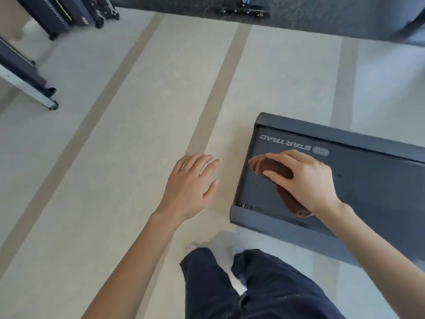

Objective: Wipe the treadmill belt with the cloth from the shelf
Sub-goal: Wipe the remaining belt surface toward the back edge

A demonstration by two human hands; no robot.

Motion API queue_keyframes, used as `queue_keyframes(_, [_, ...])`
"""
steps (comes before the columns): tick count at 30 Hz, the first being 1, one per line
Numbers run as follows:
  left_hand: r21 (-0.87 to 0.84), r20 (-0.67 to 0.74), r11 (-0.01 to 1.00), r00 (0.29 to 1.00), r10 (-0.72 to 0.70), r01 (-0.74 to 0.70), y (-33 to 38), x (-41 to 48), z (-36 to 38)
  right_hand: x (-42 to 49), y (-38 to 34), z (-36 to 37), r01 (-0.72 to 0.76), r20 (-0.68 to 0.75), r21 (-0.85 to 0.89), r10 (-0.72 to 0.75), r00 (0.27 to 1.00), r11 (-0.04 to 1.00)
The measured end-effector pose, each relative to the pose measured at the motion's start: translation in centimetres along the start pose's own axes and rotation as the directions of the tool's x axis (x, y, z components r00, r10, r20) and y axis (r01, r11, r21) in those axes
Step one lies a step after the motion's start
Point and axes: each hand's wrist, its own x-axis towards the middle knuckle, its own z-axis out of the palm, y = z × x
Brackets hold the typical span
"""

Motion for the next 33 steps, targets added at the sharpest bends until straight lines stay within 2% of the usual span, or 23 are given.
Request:
queue_keyframes(7, [-0.074,0.055,0.947,0.947,0.317,-0.312,-7.3,7.2,2.0,2.6,-2.0,3.5,-0.297,-0.042,-0.06,0.295,0.955,0.953])
queue_keyframes(15, [-0.093,0.108,0.796,0.788,0.606,-0.599,-19.3,15.4,-0.7,8.7,-10.8,7.0,-0.617,-0.181,-0.044,0.601,0.778,0.786])
queue_keyframes(20, [-0.084,0.096,0.733,0.727,0.68,-0.674,-23.3,20.3,-2.1,11.9,-14.2,8.1,-0.697,-0.195,-0.028,0.68,0.706,0.716])
queue_keyframes(24, [-0.109,0.084,0.676,0.671,0.736,-0.728,-24.9,23.2,-2.1,14.3,-15.1,8.7,-0.766,-0.242,0.008,0.744,0.622,0.643])
queue_keyframes(27, [-0.116,0.089,0.645,0.639,0.764,-0.755,-26.1,25.8,-1.5,16.4,-14.8,9.7,-0.806,-0.28,0.03,0.779,0.561,0.591])
queue_keyframes(33, [-0.094,0.107,0.561,0.552,0.827,-0.823,-27.9,34.3,-0.7,22.3,-12.1,11.8,-0.839,-0.322,0.031,0.8,0.507,0.544])
